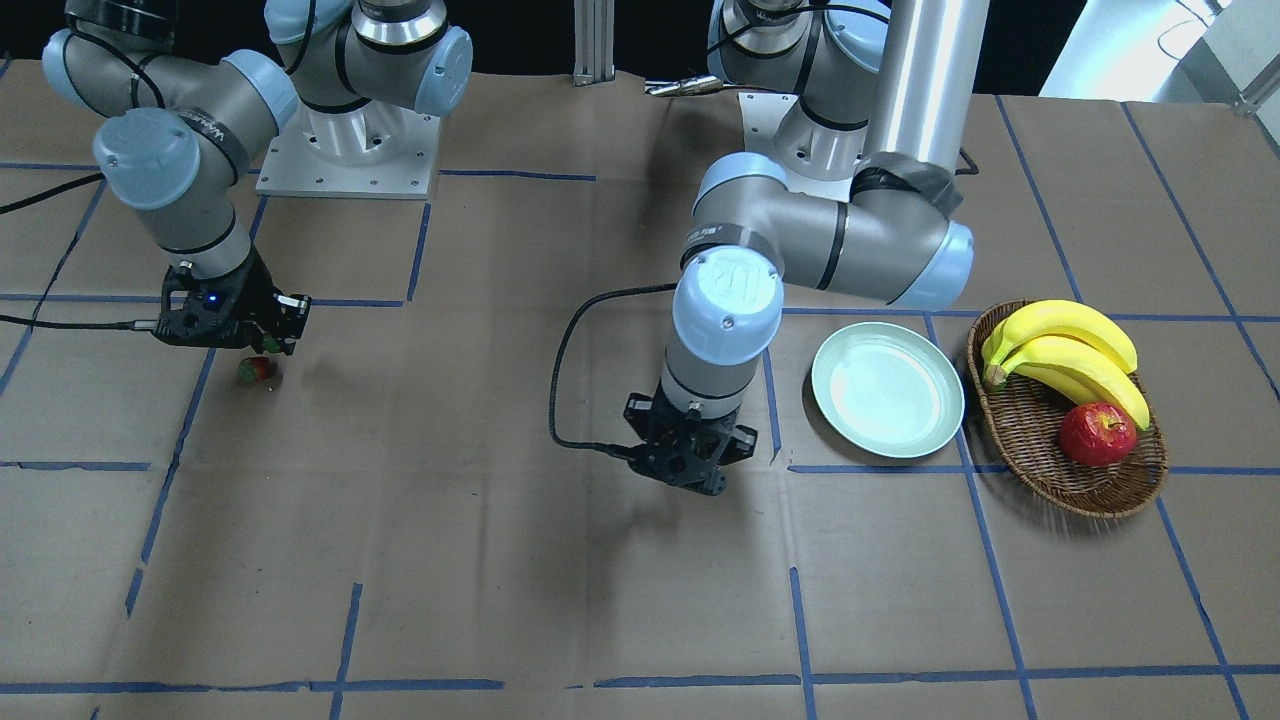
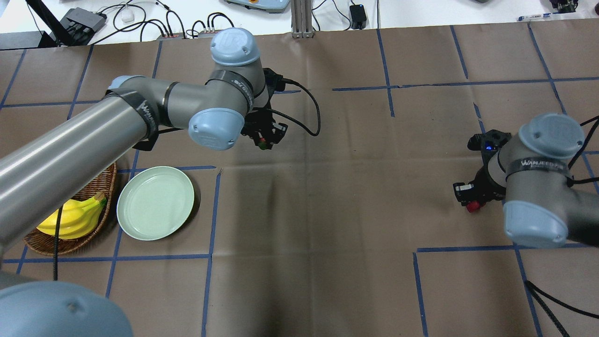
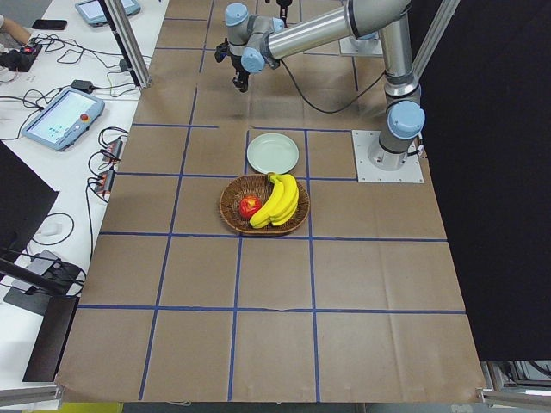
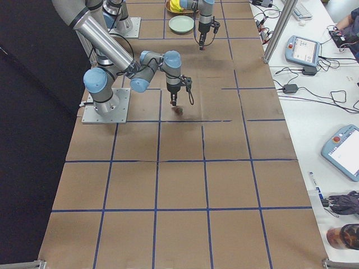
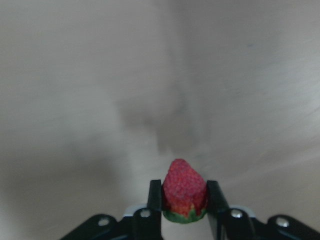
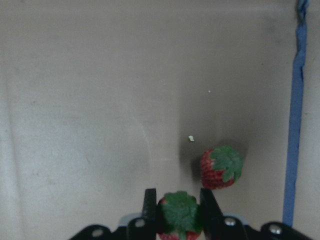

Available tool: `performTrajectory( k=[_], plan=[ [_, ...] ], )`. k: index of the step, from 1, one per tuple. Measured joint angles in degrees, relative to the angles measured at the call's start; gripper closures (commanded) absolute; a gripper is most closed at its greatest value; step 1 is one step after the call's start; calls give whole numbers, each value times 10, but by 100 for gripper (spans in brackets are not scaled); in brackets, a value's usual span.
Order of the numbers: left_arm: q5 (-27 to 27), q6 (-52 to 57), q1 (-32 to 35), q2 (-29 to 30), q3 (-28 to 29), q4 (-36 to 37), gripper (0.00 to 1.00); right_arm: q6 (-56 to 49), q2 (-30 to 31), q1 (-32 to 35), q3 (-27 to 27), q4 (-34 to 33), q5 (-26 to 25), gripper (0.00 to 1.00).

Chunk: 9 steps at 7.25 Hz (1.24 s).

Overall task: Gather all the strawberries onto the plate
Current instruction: 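Carry the strawberry onto the plate with the left gripper while the right lifts its own, then release the strawberry at center with the right gripper while the left rises from the plate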

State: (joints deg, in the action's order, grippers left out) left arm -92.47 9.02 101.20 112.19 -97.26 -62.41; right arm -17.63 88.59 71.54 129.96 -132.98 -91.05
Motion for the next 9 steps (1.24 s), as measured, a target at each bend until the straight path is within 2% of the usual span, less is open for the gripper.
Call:
performTrajectory(
  k=[2,3,5,6,9],
  plan=[
    [-39,87,-84,-91,-116,-8,99,23,-19,27,-120,120,11,96],
    [-49,141,-137,-117,-172,14,96,43,-42,50,-172,153,13,96],
    [-56,231,-233,-125,-258,90,46,141,-109,143,-255,170,14,96],
    [-56,252,-260,-121,-279,113,2,205,-149,204,-299,170,15,96],
    [-56,259,-278,-112,-275,131,1,390,-276,364,-398,137,26,96]
  ],
)
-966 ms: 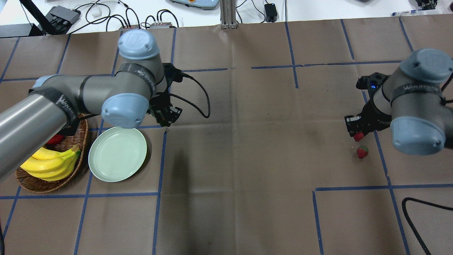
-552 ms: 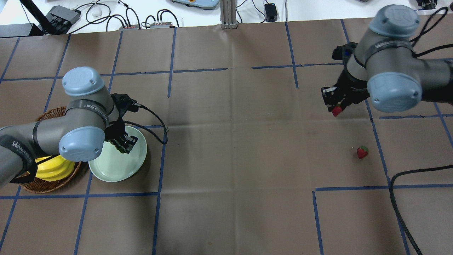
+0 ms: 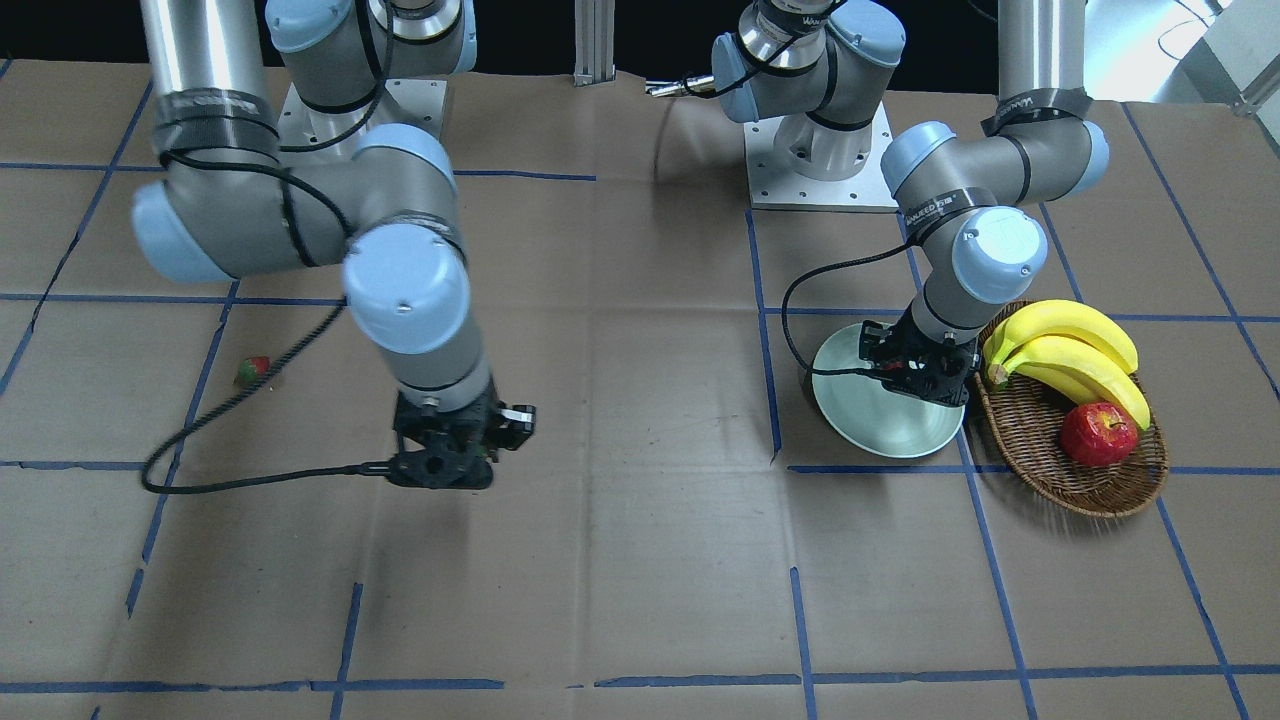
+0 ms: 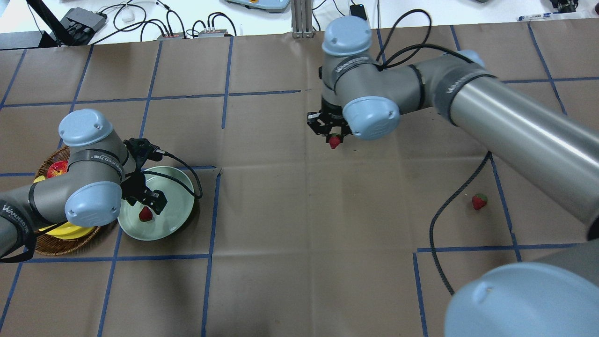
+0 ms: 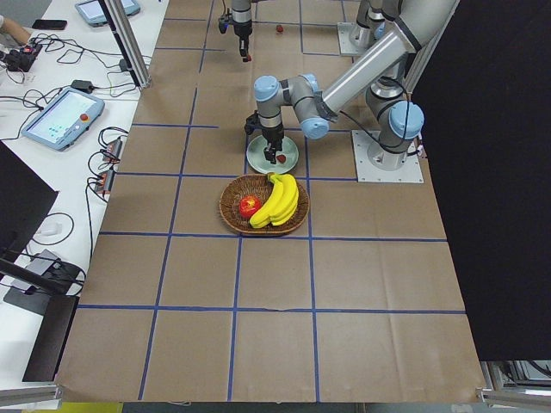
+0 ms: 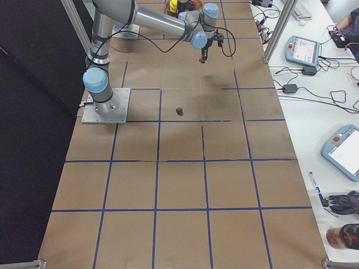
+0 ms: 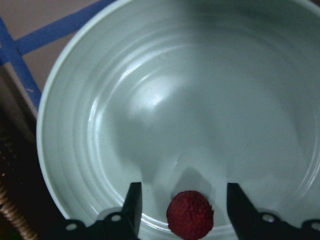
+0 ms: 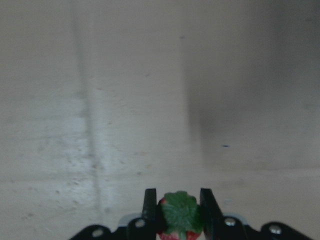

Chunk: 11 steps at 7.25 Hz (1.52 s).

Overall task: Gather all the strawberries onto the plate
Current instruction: 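Release the strawberry at center with the right gripper while the left rises from the plate, then move the left gripper to the center strawberry while the right gripper reaches the last strawberry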

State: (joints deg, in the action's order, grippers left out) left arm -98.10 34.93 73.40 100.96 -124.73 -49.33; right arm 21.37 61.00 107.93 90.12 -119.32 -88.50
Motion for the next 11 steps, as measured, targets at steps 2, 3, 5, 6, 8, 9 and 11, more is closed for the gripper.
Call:
performTrajectory(
  k=[2,3,5,6,8,9,11],
  plan=[
    [10,-5,4,-3,9,-3,1,46,-47,35,-12,-34,5,91],
    [23,-16,9,-7,10,-3,1,52,-59,40,-12,-39,6,30],
    [58,-48,19,-22,11,-4,1,54,-68,41,-13,-39,6,0],
    [64,-71,30,-28,13,-4,1,54,-65,38,-15,-34,11,0],
    [66,-132,67,-35,37,-29,1,52,-34,28,-18,-4,23,0],
    [67,-166,88,-35,52,-44,1,43,-1,12,-17,29,23,0],
    [84,-254,129,-29,68,-53,1,-25,79,-54,-9,110,19,0]
  ],
)
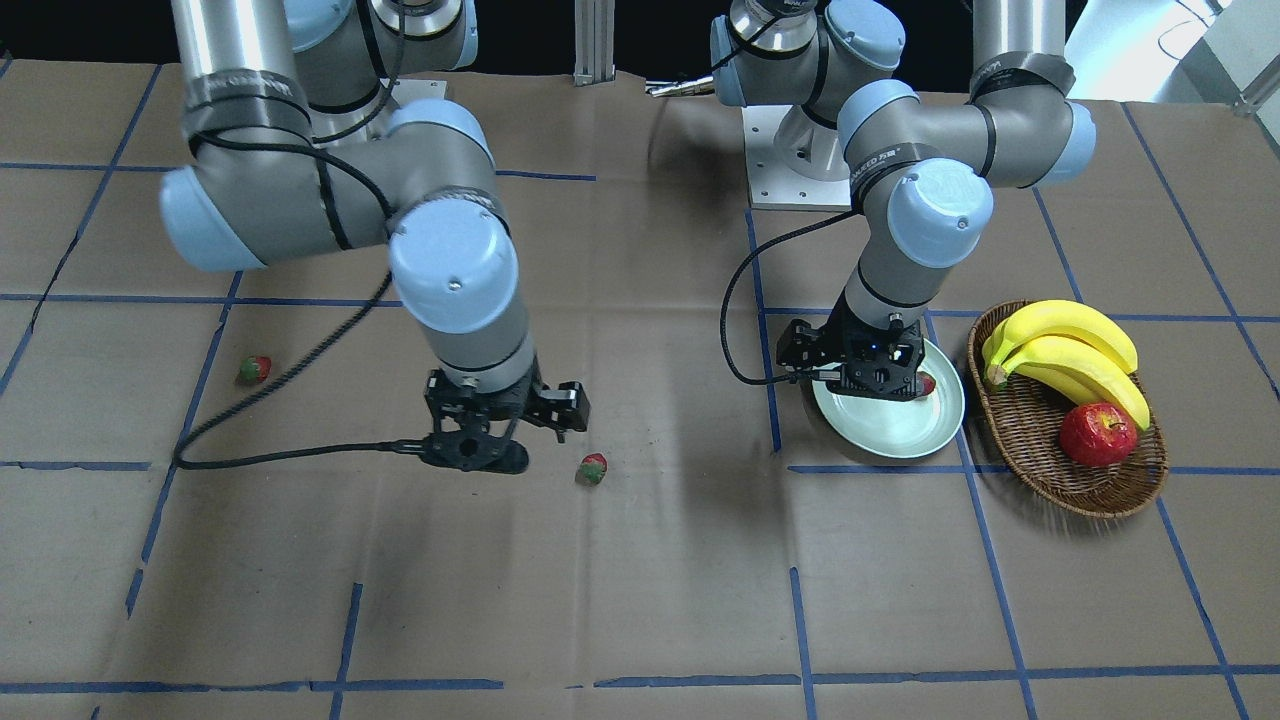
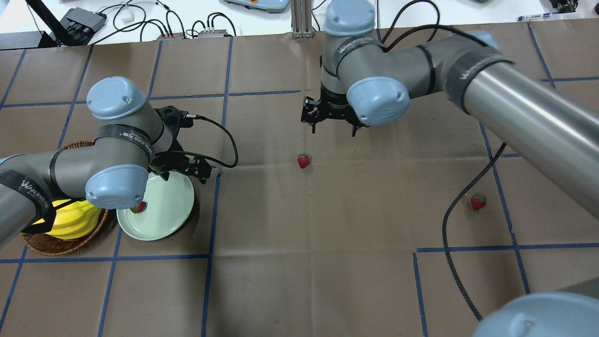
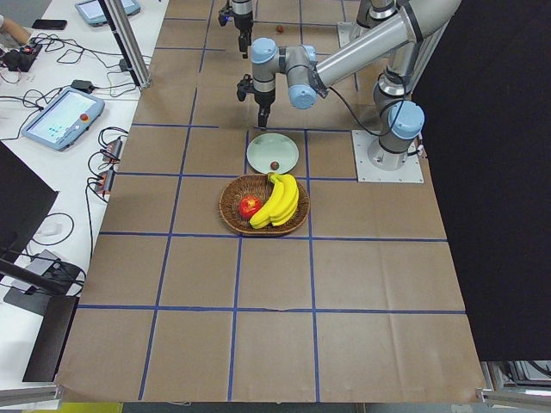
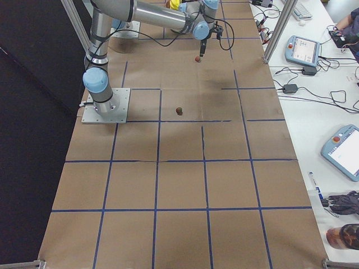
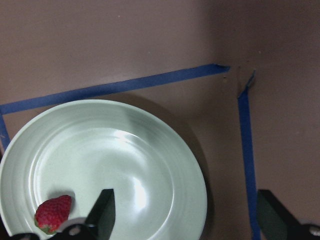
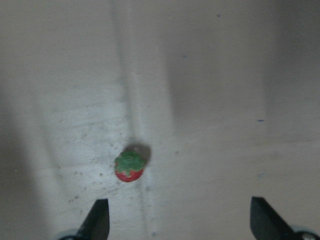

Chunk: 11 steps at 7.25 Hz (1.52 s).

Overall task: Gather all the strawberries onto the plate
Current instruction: 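Move the left gripper to the center strawberry while the right gripper reaches the last strawberry, then close both grippers on their strawberries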

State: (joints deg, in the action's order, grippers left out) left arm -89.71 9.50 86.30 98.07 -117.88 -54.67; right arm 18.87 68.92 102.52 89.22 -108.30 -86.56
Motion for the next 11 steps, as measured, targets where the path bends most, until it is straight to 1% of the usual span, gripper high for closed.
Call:
performTrajectory(
  k=[1,2,4,5,6,7,8,9,10,11],
  plan=[
    [20,-49,21,7,9,1,1,-54,37,-42,15,26,-8,0],
    [36,-84,46,22,20,8,1,-119,67,-90,44,33,-19,0],
    [63,-142,114,91,75,51,4,-270,122,-210,130,14,-27,0],
    [67,-171,150,130,113,65,7,-337,142,-264,181,-22,-28,0],
    [69,-195,181,165,151,72,11,-393,155,-310,240,-77,-28,0],
    [69,-208,200,191,177,76,11,-431,161,-344,304,-149,-28,0],
    [70,-214,210,210,192,80,11,-450,160,-363,359,-224,-25,0],
    [69,-215,215,221,197,83,11,-456,154,-370,396,-278,-22,0],
    [68,-216,217,229,199,84,11,-455,143,-373,419,-304,-20,1],
    [67,-216,218,236,199,84,18,-452,132,-374,429,-315,-20,13]
  ],
)
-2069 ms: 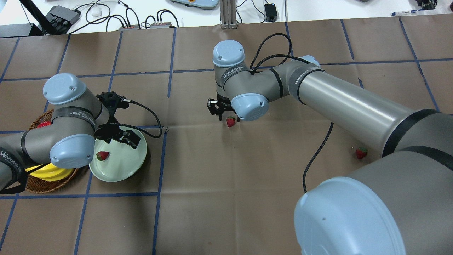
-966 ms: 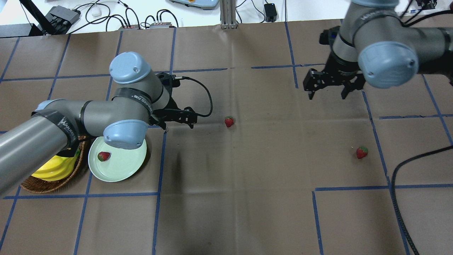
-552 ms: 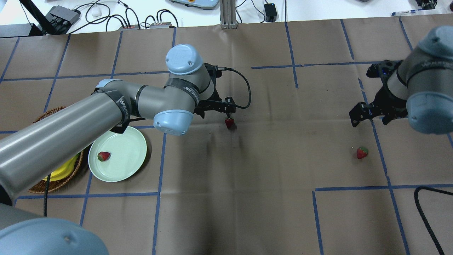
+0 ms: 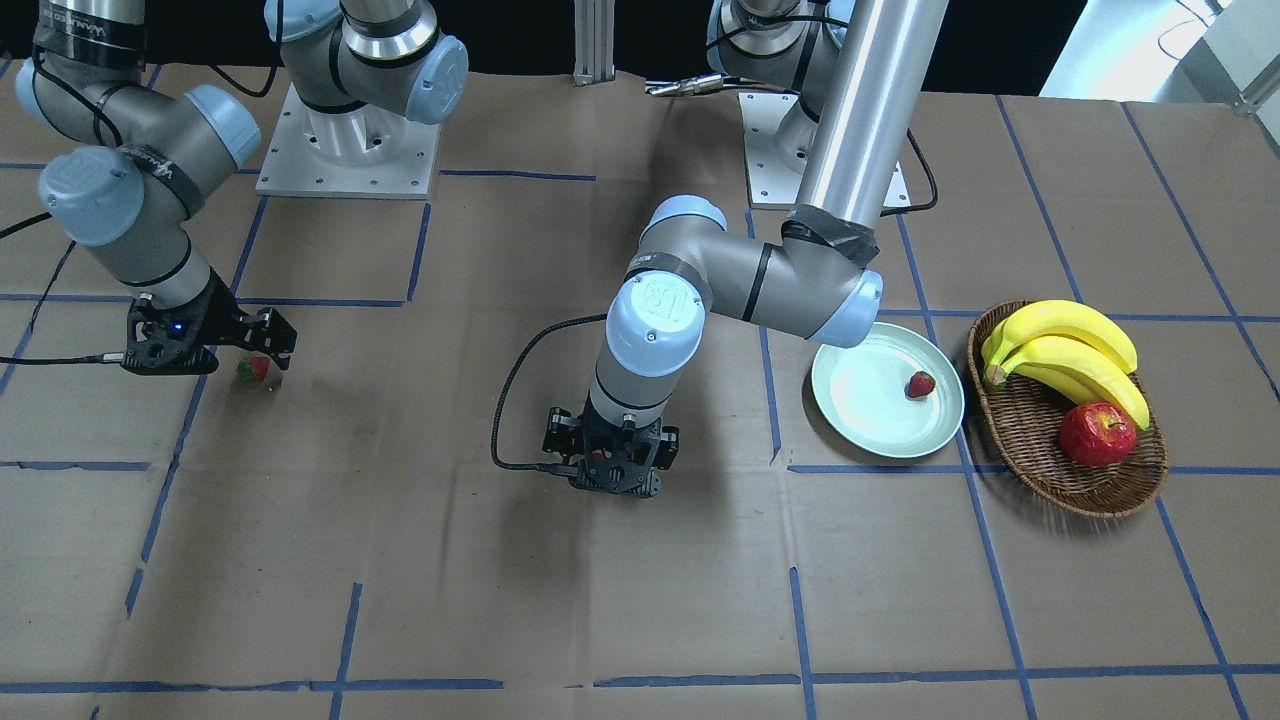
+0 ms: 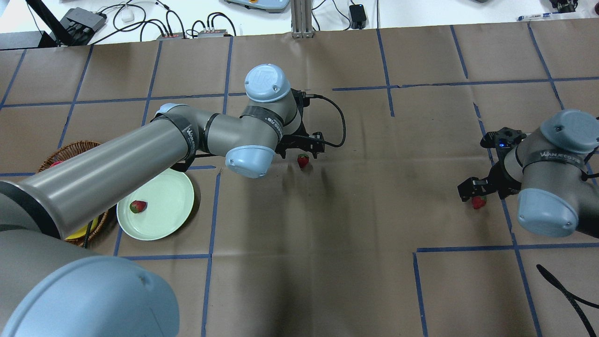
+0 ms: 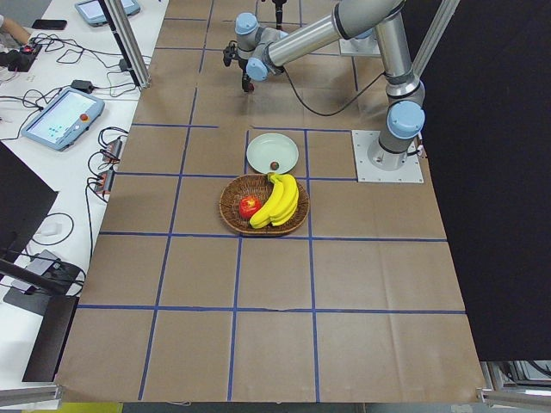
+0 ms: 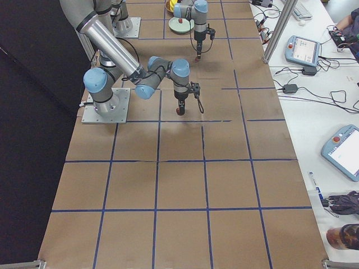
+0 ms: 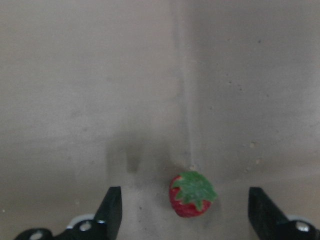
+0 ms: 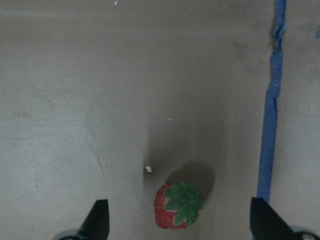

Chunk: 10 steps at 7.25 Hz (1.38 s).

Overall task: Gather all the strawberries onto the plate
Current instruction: 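Close both grippers on their strawberries, then carry strawberry onto the plate with left gripper while right carries its own to center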

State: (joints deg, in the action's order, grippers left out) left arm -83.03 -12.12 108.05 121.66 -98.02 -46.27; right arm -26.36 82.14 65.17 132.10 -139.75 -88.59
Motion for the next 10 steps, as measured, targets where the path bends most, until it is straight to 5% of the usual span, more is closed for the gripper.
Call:
performTrajectory(
  k=[1,2,3,6,8,10],
  plan=[
    [0,0,0,5,1,0,55,1,-6,0,3,-3,-2,28],
    [1,0,0,7,2,0,78,2,-8,0,4,-4,-4,52],
    [2,0,0,7,3,0,94,2,-9,0,4,-4,-6,66],
    [2,2,0,6,3,0,100,3,-9,0,1,-7,-2,95],
    [-24,39,-8,-31,-8,-12,100,3,-4,0,-5,-7,0,95],
    [-104,140,-52,-99,-51,-60,100,13,7,8,-58,37,-1,95]
  ],
)
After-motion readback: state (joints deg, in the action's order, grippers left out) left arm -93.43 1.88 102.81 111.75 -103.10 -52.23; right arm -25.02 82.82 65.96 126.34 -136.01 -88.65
